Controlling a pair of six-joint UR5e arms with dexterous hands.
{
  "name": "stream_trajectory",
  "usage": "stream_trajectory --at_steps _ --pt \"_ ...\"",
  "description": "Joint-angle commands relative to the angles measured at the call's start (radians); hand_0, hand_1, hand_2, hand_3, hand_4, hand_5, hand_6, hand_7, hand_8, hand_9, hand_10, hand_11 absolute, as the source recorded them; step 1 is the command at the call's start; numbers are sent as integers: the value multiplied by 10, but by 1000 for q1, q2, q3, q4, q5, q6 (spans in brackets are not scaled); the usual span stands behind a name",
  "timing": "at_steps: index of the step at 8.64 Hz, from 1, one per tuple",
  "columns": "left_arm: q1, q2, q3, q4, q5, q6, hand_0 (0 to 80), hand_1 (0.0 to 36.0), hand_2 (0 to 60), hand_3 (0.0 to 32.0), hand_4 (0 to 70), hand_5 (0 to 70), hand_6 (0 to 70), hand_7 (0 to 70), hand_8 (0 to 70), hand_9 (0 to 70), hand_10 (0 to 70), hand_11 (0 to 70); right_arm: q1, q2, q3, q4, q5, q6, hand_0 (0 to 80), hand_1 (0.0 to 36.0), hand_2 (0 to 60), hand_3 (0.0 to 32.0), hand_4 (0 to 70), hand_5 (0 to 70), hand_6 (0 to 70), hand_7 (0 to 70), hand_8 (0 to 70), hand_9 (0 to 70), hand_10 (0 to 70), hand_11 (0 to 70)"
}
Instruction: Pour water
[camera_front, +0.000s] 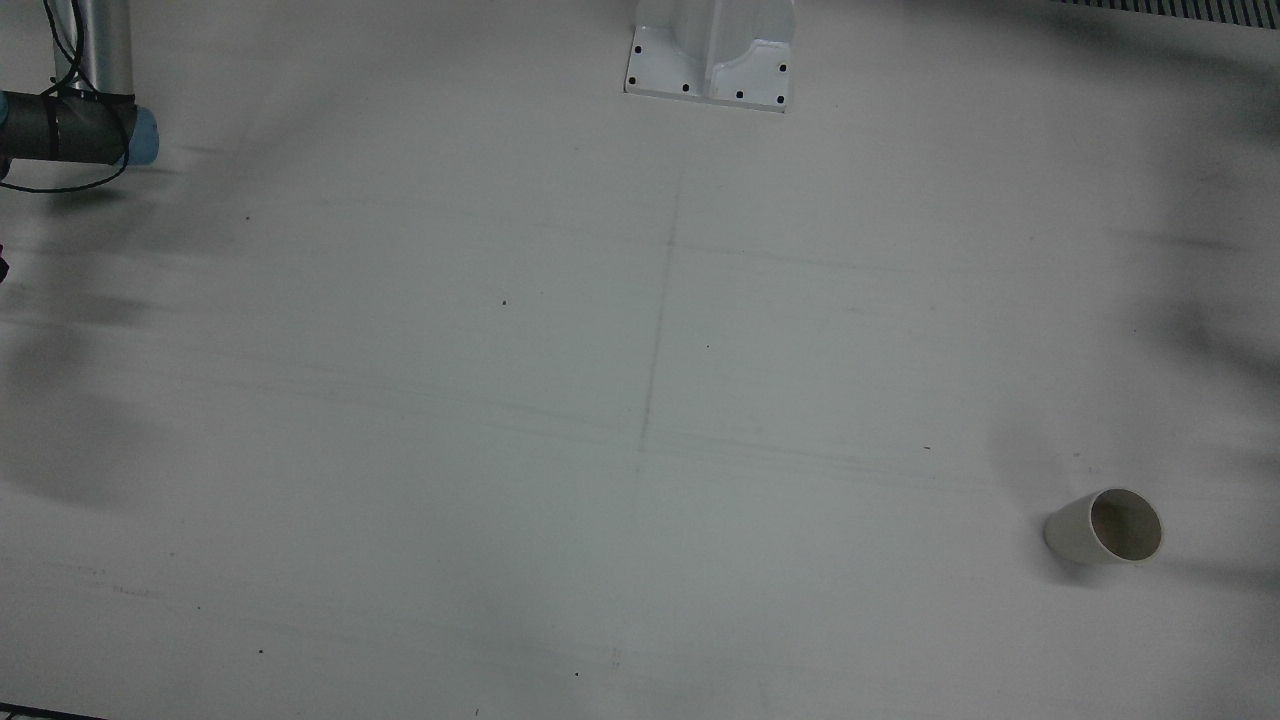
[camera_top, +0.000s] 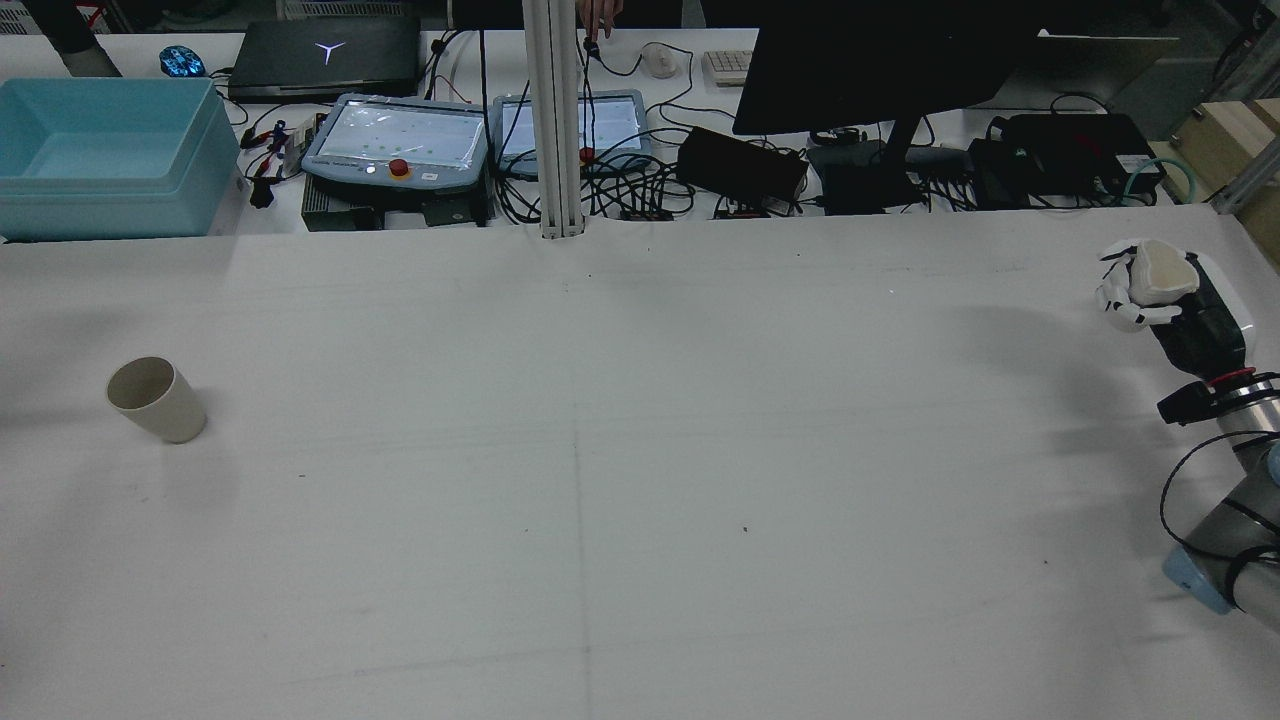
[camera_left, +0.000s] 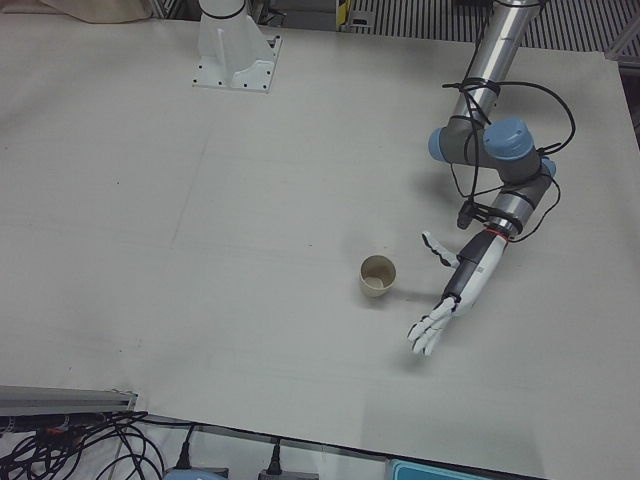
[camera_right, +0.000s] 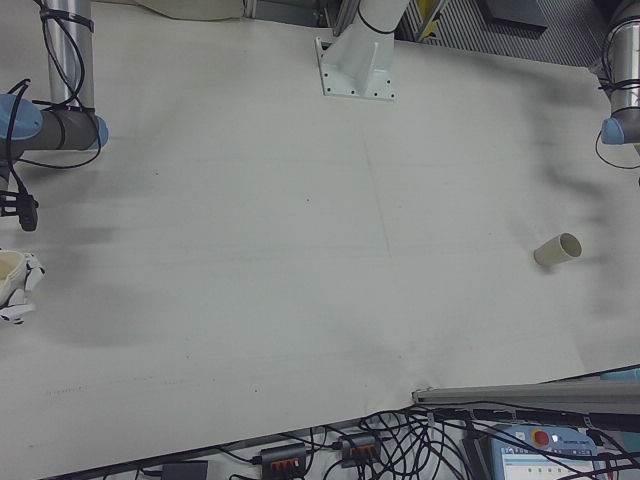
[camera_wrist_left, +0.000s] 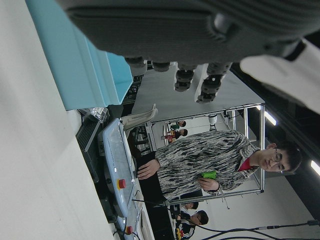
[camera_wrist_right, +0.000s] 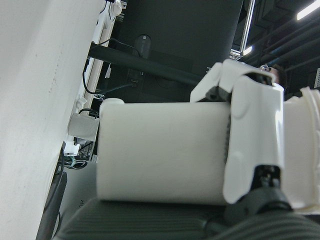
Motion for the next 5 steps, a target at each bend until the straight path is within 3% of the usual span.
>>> stream_trajectory --at_steps 1,2,3,4,5 --pt "-58 15 -108 84 41 -15 226 0 0 0 267 0 104 75 18 1 0 0 -55 17 -4 -1 33 -45 631 298 600 0 517 296 700 700 700 700 498 700" --pt "-66 16 -131 104 42 -17 317 0 0 0 267 0 107 78 20 1 0 0 -58 17 -3 -1 33 -57 631 296 600 0 526 293 700 700 700 700 489 700" --pt "-67 30 -146 112 48 -18 334 0 0 0 266 0 107 79 22 1 0 0 -57 8 -1 1 33 -54 641 296 589 0 519 284 700 700 700 700 447 641" --pt "-69 45 -160 115 68 -23 350 0 0 0 270 0 109 81 22 2 0 0 -57 -3 3 -1 30 -51 685 274 414 0 513 261 700 700 700 700 353 514" --pt "-76 68 -183 117 70 -28 360 0 0 0 271 0 109 82 22 2 0 0 -61 -12 2 -1 28 -56 662 212 56 0 359 193 616 615 550 694 78 125"
